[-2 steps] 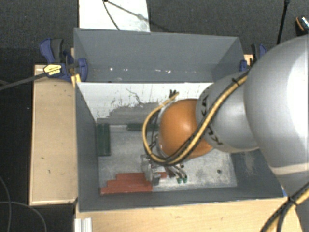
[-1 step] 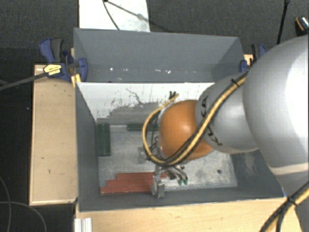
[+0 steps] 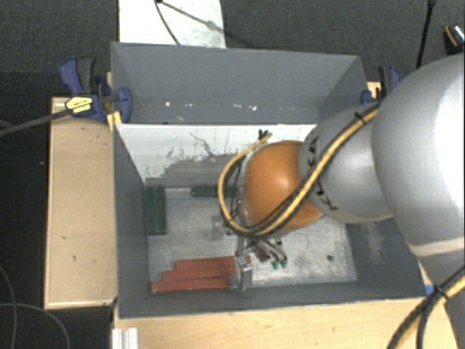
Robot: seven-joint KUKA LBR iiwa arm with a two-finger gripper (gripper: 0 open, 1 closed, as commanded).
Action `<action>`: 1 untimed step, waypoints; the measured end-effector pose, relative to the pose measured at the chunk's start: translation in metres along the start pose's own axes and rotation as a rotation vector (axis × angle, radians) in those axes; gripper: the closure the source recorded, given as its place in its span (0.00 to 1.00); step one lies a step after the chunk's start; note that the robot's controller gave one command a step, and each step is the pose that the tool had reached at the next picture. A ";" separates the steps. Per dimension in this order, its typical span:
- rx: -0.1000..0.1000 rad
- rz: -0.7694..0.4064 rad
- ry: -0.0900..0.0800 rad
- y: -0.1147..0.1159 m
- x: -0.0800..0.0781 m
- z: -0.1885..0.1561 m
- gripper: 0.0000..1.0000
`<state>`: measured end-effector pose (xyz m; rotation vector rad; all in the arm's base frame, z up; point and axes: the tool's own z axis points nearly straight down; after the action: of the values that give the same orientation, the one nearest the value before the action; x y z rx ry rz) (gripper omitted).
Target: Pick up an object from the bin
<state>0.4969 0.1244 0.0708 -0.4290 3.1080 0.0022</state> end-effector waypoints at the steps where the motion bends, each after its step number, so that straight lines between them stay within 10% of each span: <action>1: 0.000 0.003 0.001 0.000 0.001 0.000 1.00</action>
Offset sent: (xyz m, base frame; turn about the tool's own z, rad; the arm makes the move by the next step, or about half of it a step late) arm 0.0000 0.0000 0.0000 0.0000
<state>0.4963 0.1241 0.0709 -0.4252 3.1097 0.0014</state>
